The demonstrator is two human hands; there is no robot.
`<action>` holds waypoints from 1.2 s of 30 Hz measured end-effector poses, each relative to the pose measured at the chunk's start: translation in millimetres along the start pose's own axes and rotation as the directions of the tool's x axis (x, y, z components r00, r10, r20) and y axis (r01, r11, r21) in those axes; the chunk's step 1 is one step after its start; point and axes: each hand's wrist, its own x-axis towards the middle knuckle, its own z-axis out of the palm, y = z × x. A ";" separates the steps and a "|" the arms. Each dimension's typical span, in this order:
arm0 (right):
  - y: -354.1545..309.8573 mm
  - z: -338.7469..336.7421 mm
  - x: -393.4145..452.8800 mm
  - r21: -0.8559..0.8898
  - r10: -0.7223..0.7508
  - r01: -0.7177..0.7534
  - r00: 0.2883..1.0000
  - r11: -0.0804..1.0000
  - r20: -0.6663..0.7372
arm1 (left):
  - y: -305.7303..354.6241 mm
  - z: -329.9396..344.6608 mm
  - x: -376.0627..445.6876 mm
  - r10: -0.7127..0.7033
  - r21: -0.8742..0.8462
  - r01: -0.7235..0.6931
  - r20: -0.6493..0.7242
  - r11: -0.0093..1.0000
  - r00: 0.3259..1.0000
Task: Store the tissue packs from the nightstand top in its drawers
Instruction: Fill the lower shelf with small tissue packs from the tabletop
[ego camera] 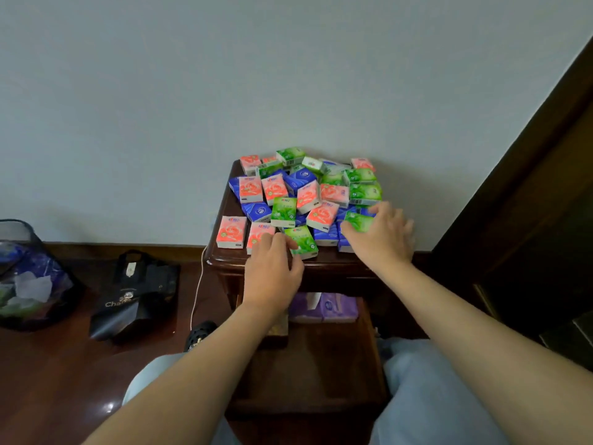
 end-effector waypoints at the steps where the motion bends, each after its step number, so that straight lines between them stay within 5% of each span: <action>1: -1.8 1.9 6.7 -0.077 0.027 -0.024 0.999 0.997 0.042 | 0.9 -0.8 2.1 -0.012 0.049 0.013 -0.005 0.999 1.000; 5: -2.1 20.0 20.6 -0.248 0.082 -0.026 0.972 0.968 0.218 | -6.0 -1.4 5.7 -0.169 0.263 0.136 0.108 0.955 0.980; 10: 4.2 33.0 22.8 -0.203 0.077 -0.041 0.981 0.978 0.176 | -25.3 4.0 12.2 -0.190 0.382 0.097 0.214 0.919 0.958; 19: 20.3 32.8 25.8 -0.083 0.051 -0.036 0.982 0.996 0.180 | -22.1 17.3 28.7 -0.208 0.489 0.150 0.065 0.859 0.976; 25: 23.8 30.7 21.6 -0.072 0.010 -0.002 0.993 0.997 0.115 | -24.4 9.7 19.2 -0.208 0.367 0.195 -0.002 0.909 0.978; 30: 22.9 19.3 3.4 0.310 -0.075 0.044 0.993 0.950 0.089 | -24.2 0.5 -4.0 -0.200 0.045 0.206 -0.110 0.978 0.974; 36: 33.7 23.3 -60.4 0.573 -0.207 0.067 0.961 0.817 0.183 | -44.2 1.4 -57.1 -0.360 -0.222 0.339 -0.064 0.914 0.931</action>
